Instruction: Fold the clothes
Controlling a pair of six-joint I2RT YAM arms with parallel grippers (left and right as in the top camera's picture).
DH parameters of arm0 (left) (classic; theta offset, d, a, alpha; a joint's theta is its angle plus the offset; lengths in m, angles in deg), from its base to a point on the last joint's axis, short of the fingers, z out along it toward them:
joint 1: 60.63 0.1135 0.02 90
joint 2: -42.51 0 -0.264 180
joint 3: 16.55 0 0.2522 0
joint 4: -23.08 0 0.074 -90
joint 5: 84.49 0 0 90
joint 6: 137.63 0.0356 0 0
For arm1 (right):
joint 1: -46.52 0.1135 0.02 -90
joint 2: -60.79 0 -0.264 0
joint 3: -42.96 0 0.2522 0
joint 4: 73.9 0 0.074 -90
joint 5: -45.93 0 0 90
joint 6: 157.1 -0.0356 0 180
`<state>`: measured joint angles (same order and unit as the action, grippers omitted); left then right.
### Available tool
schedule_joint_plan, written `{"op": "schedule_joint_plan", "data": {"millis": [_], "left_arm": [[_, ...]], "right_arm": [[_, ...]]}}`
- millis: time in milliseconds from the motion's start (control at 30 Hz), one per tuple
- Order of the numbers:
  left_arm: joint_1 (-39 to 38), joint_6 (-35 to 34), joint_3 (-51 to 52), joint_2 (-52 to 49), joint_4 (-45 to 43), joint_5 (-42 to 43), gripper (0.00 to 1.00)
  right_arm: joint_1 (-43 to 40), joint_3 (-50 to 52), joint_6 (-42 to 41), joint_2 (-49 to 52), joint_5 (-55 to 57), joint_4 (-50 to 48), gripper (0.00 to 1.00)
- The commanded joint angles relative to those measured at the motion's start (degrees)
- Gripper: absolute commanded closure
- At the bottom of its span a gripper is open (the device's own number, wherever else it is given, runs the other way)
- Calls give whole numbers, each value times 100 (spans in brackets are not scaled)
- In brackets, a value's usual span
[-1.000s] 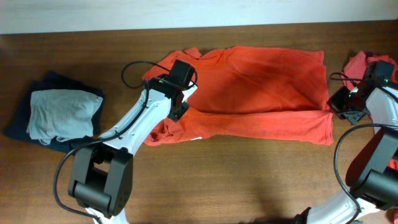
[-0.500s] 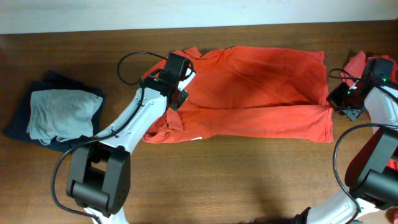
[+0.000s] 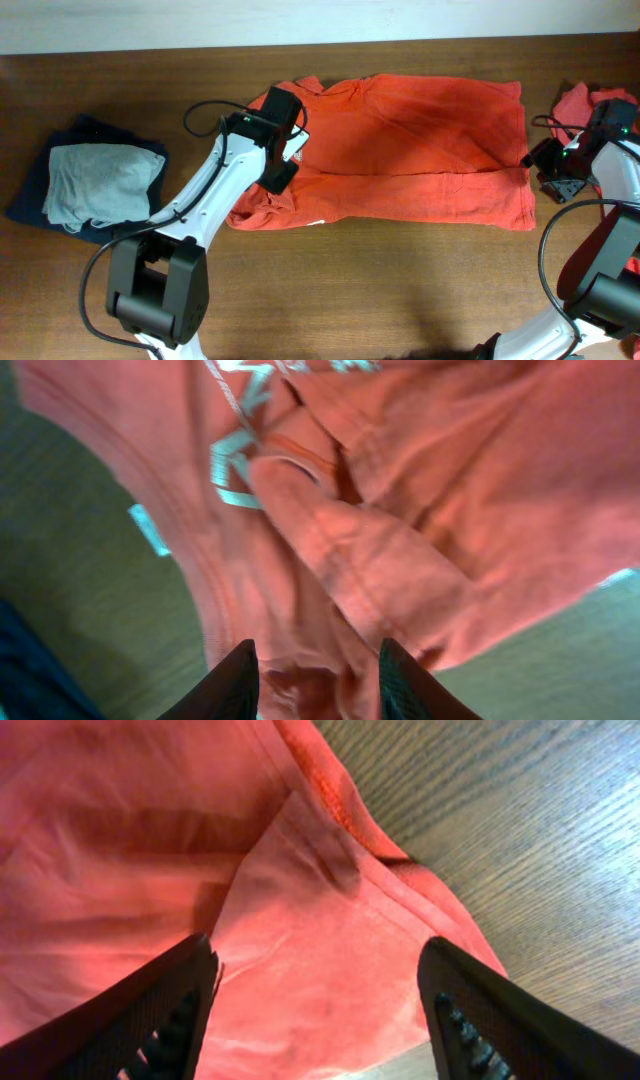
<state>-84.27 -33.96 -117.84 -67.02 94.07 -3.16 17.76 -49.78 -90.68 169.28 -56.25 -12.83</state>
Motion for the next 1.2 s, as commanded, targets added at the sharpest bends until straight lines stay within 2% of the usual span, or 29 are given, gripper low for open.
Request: {"op": "schedule_joint_plan", "data": {"millis": [0,133,300,600,700,900,967,1033,1167], "left_arm": [[-188,81,98,74,44,280,59],[-361,120,463,74,-192,-181,55],[-352,-35,881,74,-660,-168,54],[-262,-251,1119,74,-942,-164,55],[-232,-509,1340,63,-1191,-142,56],[-227,-702,1381,59,-1285,-118,67],[-229,-702,1370,59,-1270,-122,85],[-229,-699,1279,61,-1191,-149,97],[-229,-695,855,72,-933,-514,99]], "right_arm": [[-15,-85,22,-122,-116,74,31],[-15,-85,22,-122,-114,179,30],[-15,-85,46,-122,-114,262,30],[-15,-85,83,-120,-114,339,31],[-15,-85,85,-120,-114,350,30],[-15,-85,83,-120,-114,396,30],[-15,-85,83,-122,-114,431,30],[-15,-85,85,-122,-111,479,30],[-15,-85,83,-120,-111,542,30]]}}
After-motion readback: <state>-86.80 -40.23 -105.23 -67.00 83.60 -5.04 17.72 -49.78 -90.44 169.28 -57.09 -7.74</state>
